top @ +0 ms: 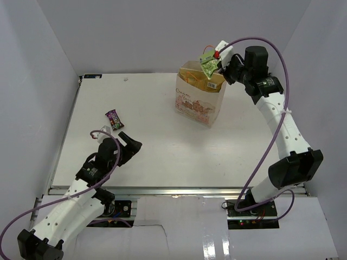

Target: Place the snacks into the paper bag

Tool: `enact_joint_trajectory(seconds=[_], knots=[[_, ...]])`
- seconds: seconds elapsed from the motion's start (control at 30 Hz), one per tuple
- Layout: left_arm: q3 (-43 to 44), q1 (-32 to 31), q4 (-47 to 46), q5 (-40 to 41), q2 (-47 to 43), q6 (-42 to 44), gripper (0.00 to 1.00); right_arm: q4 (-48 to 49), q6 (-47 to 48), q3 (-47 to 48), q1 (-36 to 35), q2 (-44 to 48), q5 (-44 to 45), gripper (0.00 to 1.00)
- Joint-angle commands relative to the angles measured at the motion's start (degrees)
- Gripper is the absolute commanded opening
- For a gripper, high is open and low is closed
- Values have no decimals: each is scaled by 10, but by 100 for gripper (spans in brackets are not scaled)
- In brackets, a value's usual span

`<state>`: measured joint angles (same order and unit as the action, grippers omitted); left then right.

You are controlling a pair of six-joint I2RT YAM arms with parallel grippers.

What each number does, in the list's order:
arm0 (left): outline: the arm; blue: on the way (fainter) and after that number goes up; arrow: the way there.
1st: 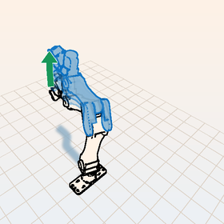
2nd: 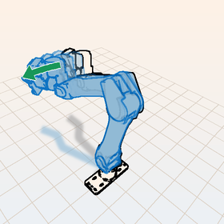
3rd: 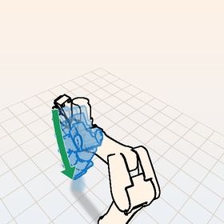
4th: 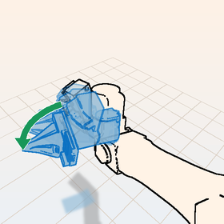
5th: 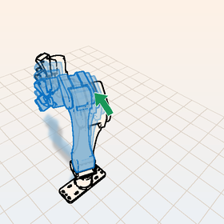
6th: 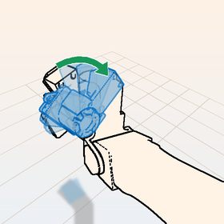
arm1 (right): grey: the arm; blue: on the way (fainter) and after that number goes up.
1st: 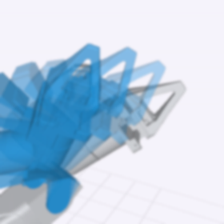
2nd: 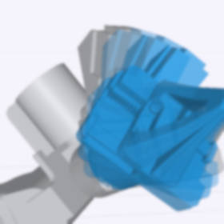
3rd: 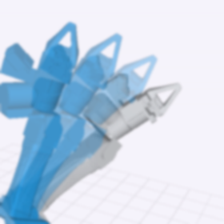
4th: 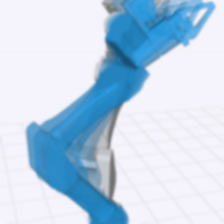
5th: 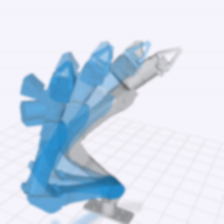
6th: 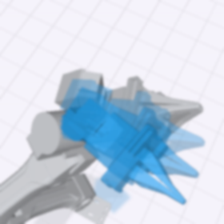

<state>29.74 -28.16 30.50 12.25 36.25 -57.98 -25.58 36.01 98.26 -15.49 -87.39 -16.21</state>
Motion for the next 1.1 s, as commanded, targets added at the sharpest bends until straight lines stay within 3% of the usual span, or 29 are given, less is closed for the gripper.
enact_joint_trajectory(seconds=[0.0,0.2,0.23,0.33,0.43,0.53,0.63,0.77,0.9,1.07], knots=[[9,3,25,12,-21,-30,91,16,36,7,-6,-11,38,8],[41,3,77,40,14,-108,95,54,86,-65,-24,-16,73,11],[51,3,96,44,28,-116,95,54,89,-74,-24,-17,76,16],[105,8,140,61,99,-147,97,49,89,-77,-24,-14,85,49],[167,38,191,62,187,-181,97,48,78,-69,-22,0,95,67],[221,89,239,31,280,-194,97,29,62,-54,-16,20,93,76],[252,133,268,6,354,-197,97,-12,31,-51,16,53,33,80],[256,166,279,-9,402,-204,96,-43,6,-151,61,104,-62,81],[247,192,273,8,414,-230,91,-41,6,-272,77,162,-89,81],[217,232,231,26,438,-232,83,-41,-9,-334,93,187,-135,81]])
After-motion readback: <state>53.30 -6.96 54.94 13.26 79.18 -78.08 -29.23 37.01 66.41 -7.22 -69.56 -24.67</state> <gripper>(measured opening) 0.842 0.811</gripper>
